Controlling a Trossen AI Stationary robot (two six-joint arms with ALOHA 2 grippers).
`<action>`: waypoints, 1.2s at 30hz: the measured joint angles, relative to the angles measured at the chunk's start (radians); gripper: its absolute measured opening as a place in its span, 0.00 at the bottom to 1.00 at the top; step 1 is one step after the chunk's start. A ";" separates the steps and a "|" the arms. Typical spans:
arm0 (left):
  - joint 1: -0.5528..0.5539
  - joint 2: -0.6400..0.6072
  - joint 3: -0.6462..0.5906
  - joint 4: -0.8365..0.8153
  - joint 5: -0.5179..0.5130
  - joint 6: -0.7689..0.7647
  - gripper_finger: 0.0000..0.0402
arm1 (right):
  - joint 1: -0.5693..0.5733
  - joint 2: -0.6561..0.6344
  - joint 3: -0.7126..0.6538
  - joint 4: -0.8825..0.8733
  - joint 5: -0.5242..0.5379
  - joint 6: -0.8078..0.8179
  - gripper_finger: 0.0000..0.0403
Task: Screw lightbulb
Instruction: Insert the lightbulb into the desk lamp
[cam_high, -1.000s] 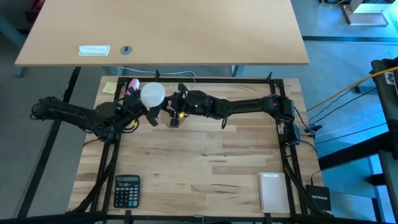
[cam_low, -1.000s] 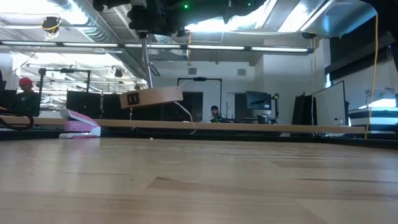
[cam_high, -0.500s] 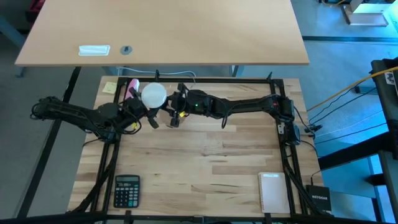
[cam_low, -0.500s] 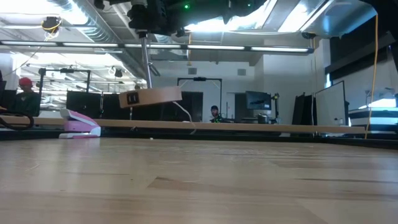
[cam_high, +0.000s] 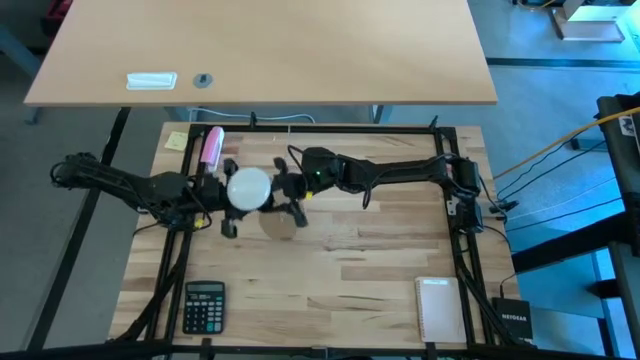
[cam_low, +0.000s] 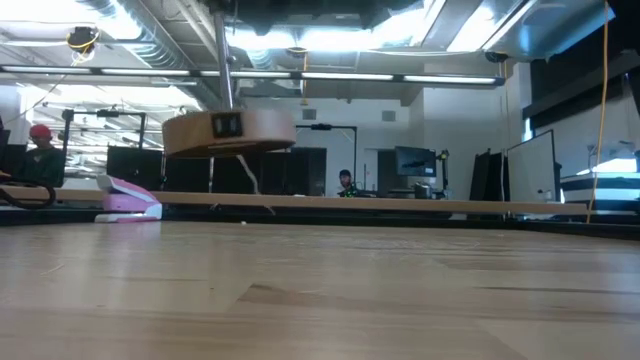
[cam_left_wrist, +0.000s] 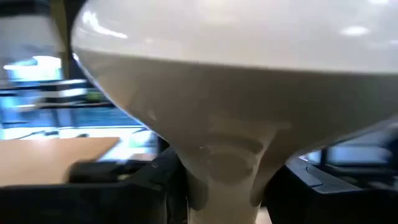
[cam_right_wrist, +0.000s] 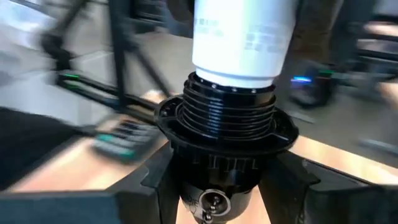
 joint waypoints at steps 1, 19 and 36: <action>0.000 0.007 0.000 0.000 0.039 -0.004 0.37 | 0.000 0.000 0.002 -0.003 -0.054 0.012 0.42; 0.046 0.088 -0.003 0.075 0.387 0.116 0.43 | 0.009 0.000 0.010 -0.060 -0.259 0.028 0.42; -0.053 -0.093 -0.005 -0.076 -0.209 0.106 0.78 | -0.005 -0.096 0.016 -0.155 0.475 -0.107 0.42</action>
